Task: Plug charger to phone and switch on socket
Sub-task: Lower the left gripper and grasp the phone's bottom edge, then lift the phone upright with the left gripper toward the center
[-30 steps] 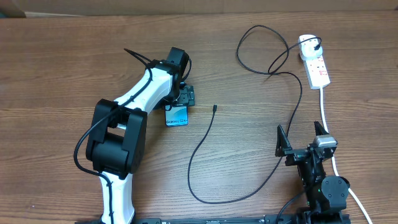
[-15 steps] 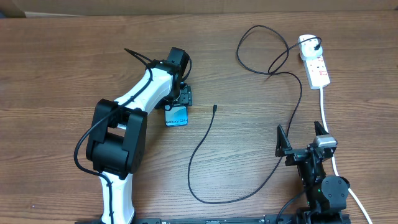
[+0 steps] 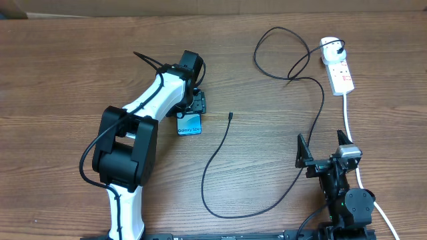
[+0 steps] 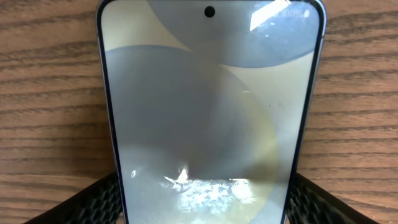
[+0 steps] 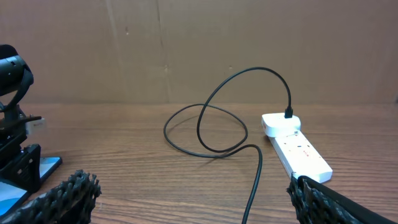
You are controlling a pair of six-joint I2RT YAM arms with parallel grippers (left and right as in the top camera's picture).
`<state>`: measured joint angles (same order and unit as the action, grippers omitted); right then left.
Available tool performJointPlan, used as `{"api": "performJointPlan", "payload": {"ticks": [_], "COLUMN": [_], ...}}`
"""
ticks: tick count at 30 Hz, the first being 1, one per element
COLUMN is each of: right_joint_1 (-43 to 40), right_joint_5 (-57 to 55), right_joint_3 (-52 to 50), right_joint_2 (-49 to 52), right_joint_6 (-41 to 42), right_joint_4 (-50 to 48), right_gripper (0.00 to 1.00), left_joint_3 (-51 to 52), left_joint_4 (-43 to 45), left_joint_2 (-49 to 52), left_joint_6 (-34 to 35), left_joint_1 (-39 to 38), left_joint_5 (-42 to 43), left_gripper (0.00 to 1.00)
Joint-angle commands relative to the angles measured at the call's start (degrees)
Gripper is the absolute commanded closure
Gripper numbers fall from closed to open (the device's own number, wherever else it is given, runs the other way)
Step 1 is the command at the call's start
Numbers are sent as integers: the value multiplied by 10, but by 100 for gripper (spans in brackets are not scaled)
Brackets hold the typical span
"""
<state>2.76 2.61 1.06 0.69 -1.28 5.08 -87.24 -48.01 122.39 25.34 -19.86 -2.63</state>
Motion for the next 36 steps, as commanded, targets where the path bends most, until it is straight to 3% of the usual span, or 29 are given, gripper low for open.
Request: {"api": "performJointPlan", "payload": {"ticks": [1, 26, 36], "right_joint_1": [4, 4, 4], "right_joint_5": [0, 0, 0], "right_joint_3": [-6, -6, -6], "right_joint_2": [-5, -5, -5], "right_joint_6": [-1, -1, -1], "right_joint_4": [-4, -4, -4], "right_gripper": [0, 0, 0], "left_joint_3": [9, -39, -67], "left_joint_4": [3, -51, -76], "left_joint_2": [30, 30, 30], "left_joint_6": [0, 0, 0], "left_joint_1": [0, 0, 1], "left_joint_5": [-5, 44, 140], "left_gripper": [21, 30, 32]}}
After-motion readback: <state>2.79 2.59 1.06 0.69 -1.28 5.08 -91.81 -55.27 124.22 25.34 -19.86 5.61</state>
